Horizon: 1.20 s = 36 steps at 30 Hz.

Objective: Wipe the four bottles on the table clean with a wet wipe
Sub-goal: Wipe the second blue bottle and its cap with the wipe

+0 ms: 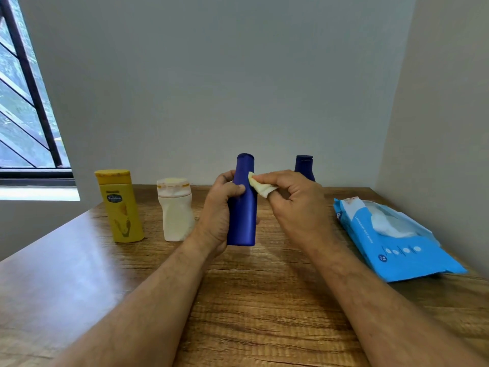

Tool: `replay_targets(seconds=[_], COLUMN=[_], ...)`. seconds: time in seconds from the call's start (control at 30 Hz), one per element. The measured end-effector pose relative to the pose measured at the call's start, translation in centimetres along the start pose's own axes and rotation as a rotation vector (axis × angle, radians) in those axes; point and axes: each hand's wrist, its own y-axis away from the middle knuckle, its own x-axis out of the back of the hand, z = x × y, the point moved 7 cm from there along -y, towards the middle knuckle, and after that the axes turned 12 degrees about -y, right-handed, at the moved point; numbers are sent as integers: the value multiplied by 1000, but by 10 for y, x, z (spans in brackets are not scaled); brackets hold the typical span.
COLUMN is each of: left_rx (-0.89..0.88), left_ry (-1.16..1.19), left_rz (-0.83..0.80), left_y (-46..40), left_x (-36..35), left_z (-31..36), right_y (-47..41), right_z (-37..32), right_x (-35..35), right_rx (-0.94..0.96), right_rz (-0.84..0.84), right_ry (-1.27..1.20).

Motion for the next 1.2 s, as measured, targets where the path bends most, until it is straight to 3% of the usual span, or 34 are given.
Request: replay_targets(seconds=[0.27, 0.4, 0.67, 0.9, 1.2], left_rx=[219, 255, 232, 188, -14], left_ry=[195, 335, 338, 224, -216], left_rz=[85, 72, 30, 22, 76], left_y=[-4, -5, -8, -6, -14], left_x=[5, 4, -2, -6, 0], left_z=[-12, -16, -18, -15, -13], right_y=[8, 9, 6, 3, 0], right_z=[1, 11, 10, 14, 21], right_x=[-18, -22, -15, -6, 0], right_rx=[-186, -214, -144, -132, -175], right_rz=[-265, -207, -137, -68, -28], right_ry=[-156, -146, 42, 151, 308])
